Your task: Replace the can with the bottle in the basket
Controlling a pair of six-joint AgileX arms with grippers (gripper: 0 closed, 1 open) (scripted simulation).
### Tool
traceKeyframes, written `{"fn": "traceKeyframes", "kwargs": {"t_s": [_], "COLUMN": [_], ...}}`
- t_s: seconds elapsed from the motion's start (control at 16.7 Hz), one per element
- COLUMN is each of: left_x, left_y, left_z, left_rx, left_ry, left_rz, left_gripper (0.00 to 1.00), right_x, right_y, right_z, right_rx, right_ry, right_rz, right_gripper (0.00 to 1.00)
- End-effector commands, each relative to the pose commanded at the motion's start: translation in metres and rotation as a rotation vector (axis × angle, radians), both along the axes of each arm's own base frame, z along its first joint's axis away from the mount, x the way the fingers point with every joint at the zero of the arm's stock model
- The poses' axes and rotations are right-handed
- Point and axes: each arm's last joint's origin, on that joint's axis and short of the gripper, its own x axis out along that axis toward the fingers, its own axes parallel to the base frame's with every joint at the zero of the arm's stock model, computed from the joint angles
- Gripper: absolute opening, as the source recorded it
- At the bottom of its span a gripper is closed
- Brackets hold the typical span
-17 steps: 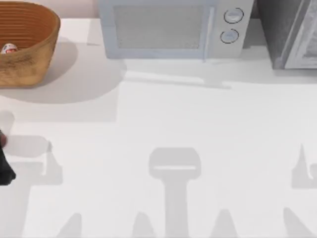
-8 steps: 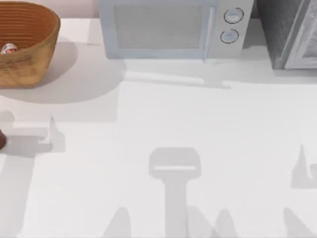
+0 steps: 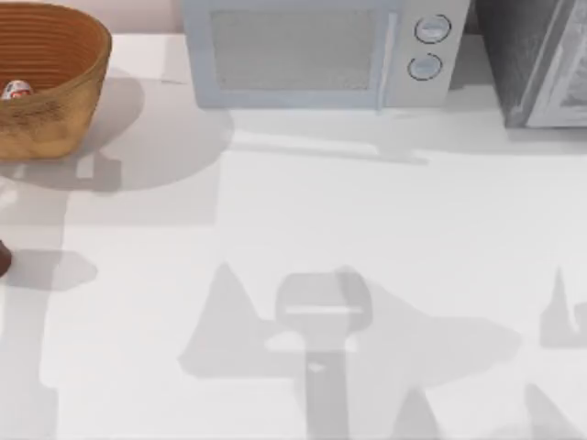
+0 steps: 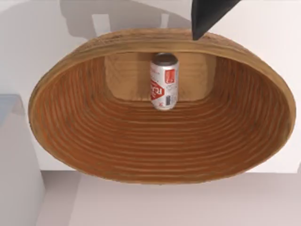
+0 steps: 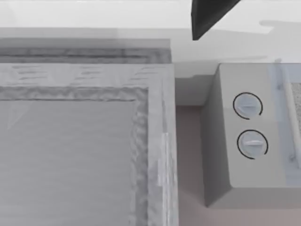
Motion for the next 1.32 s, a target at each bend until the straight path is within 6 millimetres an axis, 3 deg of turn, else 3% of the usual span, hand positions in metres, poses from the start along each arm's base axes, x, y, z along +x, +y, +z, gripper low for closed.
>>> {"fn": "traceKeyframes", "kwargs": {"t_s": [0.3,0.66,0.84,1.02,1.32], "left_x": [0.099,0.197,0.228,0.247,0.257], "left_y": [0.023,0.053,0.064,0.071,0.076], "left_z": [-0.009,-0.071,-0.110,-0.142,-0.165], "left_rx": [-0.045,-0.117,-0.152,-0.180,-0.198], "left_ry": [0.256,0.523,0.625,0.697,0.743], "left_rz": [-0.024,-0.055,-0.070,-0.082,-0.090], "left_gripper": [1.00,1.00,1.00,1.00,1.00], "right_x": [0.000,0.000,0.000,0.000,0.000], "right_y": [0.000,0.000,0.000,0.000,0.000], "right_z": [0.000,0.000,0.000,0.000,0.000], "right_rx": [0.000,0.000,0.000,0.000,0.000], "right_ry": [0.000,0.000,0.000,0.000,0.000], "right_rz": [0.000,0.000,0.000,0.000,0.000], "right_gripper": [1.00,1.00,1.00,1.00,1.00]}}
